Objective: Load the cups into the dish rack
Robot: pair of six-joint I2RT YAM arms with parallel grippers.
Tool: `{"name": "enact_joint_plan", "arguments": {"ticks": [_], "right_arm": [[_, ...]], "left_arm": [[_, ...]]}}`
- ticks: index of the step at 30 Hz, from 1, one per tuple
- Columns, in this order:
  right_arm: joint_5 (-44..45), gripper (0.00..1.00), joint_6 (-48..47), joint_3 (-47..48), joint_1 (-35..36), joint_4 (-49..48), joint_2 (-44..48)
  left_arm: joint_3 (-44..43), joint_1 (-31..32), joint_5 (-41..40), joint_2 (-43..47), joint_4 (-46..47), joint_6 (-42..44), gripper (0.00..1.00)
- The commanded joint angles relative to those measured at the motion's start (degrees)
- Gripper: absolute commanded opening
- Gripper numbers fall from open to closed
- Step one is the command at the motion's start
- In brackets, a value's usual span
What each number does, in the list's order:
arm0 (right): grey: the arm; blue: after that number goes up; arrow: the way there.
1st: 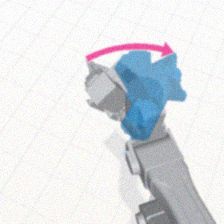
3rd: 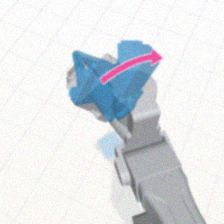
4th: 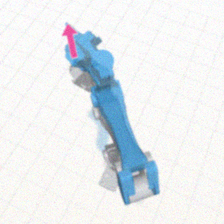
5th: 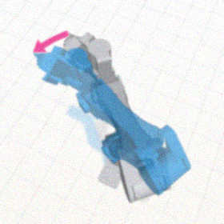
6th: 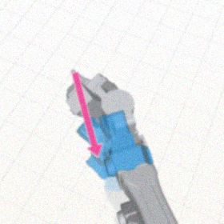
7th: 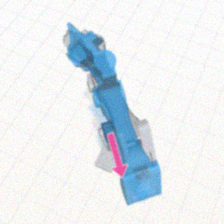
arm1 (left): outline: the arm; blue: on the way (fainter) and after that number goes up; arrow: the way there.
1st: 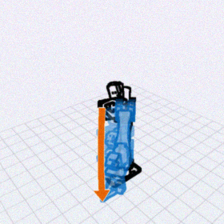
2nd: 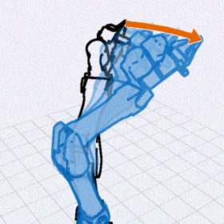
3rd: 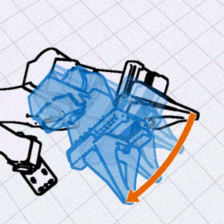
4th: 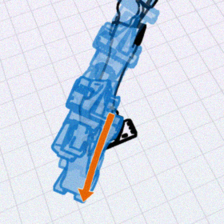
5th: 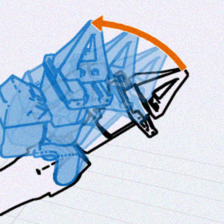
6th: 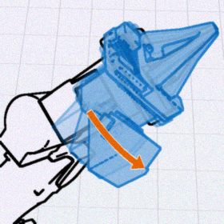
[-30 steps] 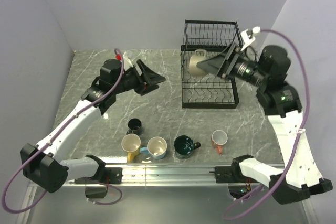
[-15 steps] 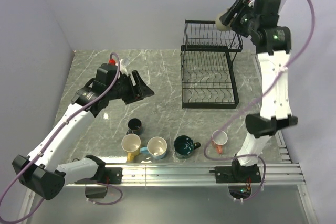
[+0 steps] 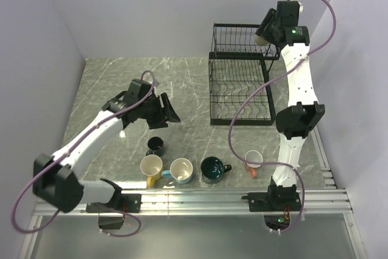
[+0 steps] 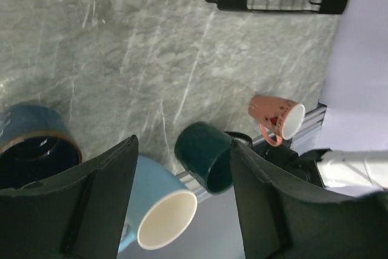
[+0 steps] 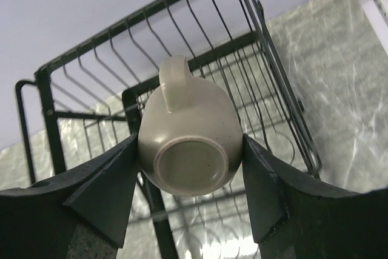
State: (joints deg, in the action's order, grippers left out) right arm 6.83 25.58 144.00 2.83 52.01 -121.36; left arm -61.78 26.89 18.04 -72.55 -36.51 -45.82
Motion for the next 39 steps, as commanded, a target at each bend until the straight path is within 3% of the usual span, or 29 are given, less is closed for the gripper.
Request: {"name": "enact_joint_plan", "arguments": {"ticks": [1, 16, 17, 19, 20, 21, 22, 24, 39], "right_arm": [[1.9, 0.00, -2.2, 2.2, -0.5, -8.6, -1.4], [5.7, 0.00, -2.0, 3.9, -2.0, -12.6, -13.4], [6.1, 0.04, -2.2, 3.7, -1.9, -12.5, -13.5], [6.1, 0.27, -3.3, 3.6, -1.9, -11.8, -13.6], [6.0, 0.41, -3.4, 3.0, -1.9, -11.7, -13.6], [5.9, 0.64, -3.9, 2.7, -1.9, -11.4, -13.4], [5.8, 0.72, -4.2, 2.3, -1.6, -11.3, -12.9], [6.3, 0.97, -5.2, 1.7, -1.4, -10.9, -12.5], [12.8, 1.00, -8.2, 0.8, -0.2, -9.8, -2.7]], "left_arm": [[-4.7, -0.1, -0.2, -4.4, 1.1, -0.2, 0.67], [-13.8, -0.2, -0.9, -14.5, -4.6, 1.6, 0.65], [-14.3, -0.3, -0.9, -15.0, -4.8, 2.0, 0.65], [-15.6, -0.4, -0.9, -16.4, -5.5, 2.8, 0.65], [-15.8, -0.3, -0.8, -17.3, -5.6, 3.1, 0.65], [-16.3, -0.4, -0.6, -17.6, -5.6, 3.5, 0.65], [-16.4, -0.4, -0.6, -18.0, -5.8, 3.6, 0.65], [-17.1, -0.9, -0.3, -18.8, -5.9, 4.1, 0.65], [-19.2, -2.3, 1.0, -21.2, -6.1, 5.5, 0.66]]}}
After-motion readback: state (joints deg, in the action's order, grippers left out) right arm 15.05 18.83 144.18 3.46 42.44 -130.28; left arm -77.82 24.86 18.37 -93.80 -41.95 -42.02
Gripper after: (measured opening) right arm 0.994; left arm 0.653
